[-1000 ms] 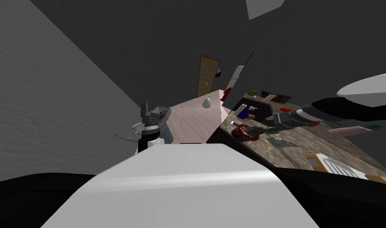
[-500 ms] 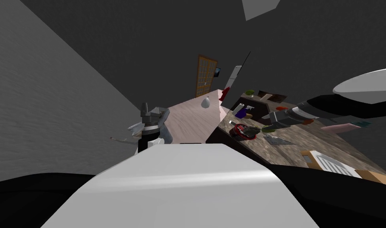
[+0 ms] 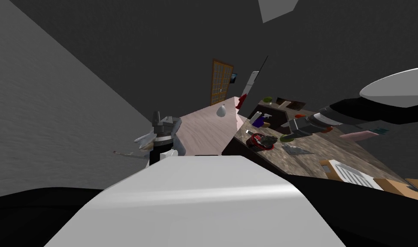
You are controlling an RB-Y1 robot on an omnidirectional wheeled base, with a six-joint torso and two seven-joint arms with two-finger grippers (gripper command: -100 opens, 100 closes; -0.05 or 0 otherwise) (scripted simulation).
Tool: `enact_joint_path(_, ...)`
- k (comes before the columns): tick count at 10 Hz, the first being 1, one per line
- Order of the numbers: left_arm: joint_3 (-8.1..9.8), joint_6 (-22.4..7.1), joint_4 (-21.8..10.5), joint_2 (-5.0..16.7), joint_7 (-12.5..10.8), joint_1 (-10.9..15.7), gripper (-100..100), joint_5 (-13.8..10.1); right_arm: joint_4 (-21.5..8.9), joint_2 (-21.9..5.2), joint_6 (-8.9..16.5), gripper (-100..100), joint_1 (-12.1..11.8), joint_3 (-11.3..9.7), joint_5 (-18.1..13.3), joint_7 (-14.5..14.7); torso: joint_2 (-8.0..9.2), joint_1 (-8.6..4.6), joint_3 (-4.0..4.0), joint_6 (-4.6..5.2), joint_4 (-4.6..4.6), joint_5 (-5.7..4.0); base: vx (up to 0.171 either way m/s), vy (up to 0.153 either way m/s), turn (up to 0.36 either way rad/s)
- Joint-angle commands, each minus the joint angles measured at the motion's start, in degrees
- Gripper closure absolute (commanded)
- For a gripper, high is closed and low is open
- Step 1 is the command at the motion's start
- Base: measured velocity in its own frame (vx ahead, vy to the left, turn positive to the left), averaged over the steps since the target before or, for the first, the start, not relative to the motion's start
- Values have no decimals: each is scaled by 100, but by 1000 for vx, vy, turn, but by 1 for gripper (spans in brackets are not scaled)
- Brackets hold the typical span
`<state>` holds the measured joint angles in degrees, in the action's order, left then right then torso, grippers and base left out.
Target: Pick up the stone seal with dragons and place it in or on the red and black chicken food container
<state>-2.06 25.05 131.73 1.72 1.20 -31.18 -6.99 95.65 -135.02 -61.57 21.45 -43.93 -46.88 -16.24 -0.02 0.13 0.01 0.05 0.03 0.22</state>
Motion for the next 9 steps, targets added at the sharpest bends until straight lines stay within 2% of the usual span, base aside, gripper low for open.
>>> enact_joint_path(1, 0, 0, 0, 0, 0, 0, 0, 0, 3, 75, -159, -100, 246, 83, -272, -248, 0, 0, 0, 0, 0, 0, 7, -29, -31)
enact_joint_path(2, 0, 0, 0, 0, 0, 0, 0, 0, 88, 182, -388, -100, 425, 156, -463, -453, -1, 3, -1, -2, -1, 1, 8, -31, -61)
enact_joint_path(3, 0, 0, 0, 0, 0, 0, 0, 0, 88, 182, -390, -100, 576, 156, -605, -553, -1, 3, -1, 0, 0, 1, 9, -26, -24)
enact_joint_path(4, 0, 0, 0, 0, 0, 0, 0, 0, 173, 288, -621, -100, 768, 229, -786, -750, -2, 4, -1, -2, -1, 1, 7, -37, -53)
enact_joint_path(5, 0, 0, 0, 0, 0, 0, 0, 0, 173, 288, -621, -100, 905, 229, -938, -857, -2, 1, -1, -1, -1, 0, 8, -33, -27)
enact_joint_path(6, 0, 0, 0, 0, 0, 0, 0, 0, 257, 395, -851, -100, 1081, 302, -1132, -1055, -2, 2, -1, -1, -1, 1, 11, -41, -58)
enact_joint_path(7, 0, 0, 0, 0, 0, 0, 0, 0, 257, 395, -851, -100, 1235, 302, -1271, -1161, -2, 0, -1, 0, -1, 0, 8, -31, -30)
enact_joint_path(8, 0, 0, 0, 0, 0, 0, 0, 0, 253, 374, -821, -100, 1134, 304, -1171, -1076, -2, 3, -1, -2, -1, 1, 2, -10, 0)
enact_joint_path(9, 0, 0, 0, 0, 0, 0, 0, 0, 257, 377, -835, 0, 1149, 307, -1190, -1109, -1, 9, -1, -2, -1, 2, 0, 0, 0)
